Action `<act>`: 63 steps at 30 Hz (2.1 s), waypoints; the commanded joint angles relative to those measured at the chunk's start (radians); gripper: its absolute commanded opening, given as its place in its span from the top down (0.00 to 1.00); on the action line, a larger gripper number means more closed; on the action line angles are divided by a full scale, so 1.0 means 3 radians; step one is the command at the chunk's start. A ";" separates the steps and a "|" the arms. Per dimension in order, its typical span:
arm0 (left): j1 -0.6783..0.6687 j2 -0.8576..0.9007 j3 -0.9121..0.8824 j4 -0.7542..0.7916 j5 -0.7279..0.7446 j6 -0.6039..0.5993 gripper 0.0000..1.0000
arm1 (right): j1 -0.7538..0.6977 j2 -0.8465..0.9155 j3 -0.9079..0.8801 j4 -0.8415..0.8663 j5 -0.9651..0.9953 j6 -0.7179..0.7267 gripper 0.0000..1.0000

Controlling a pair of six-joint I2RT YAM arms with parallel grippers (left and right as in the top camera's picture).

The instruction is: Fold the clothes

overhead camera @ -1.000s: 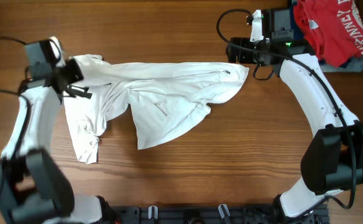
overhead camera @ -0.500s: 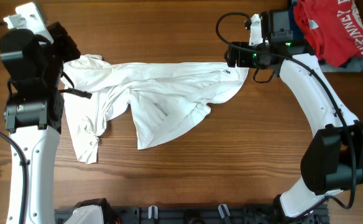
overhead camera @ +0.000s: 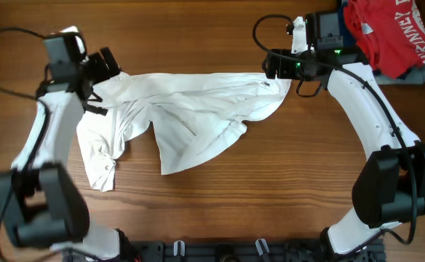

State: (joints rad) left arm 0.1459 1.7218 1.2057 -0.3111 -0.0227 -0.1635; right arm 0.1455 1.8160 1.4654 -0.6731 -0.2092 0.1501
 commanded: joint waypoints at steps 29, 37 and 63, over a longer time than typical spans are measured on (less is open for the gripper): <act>0.0010 0.0273 0.0169 -0.1965 -0.0061 -0.0786 0.00 | -0.0001 0.0086 0.0064 0.0186 -0.0056 -0.0142 0.09; 0.0038 -0.0111 0.0875 -0.2157 -0.0080 -0.0685 0.00 | -0.0001 0.0086 0.0064 0.0226 -0.0055 -0.0145 0.09; 0.0244 0.0579 0.0881 -0.1768 -0.0100 -0.0075 0.24 | -0.0001 0.0088 0.0064 0.0294 -0.0053 -0.0154 0.09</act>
State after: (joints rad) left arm 0.2211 1.8629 1.4727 -0.8410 -0.0540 -0.2050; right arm 0.1455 1.8160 1.4654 -0.5896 -0.2092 0.1261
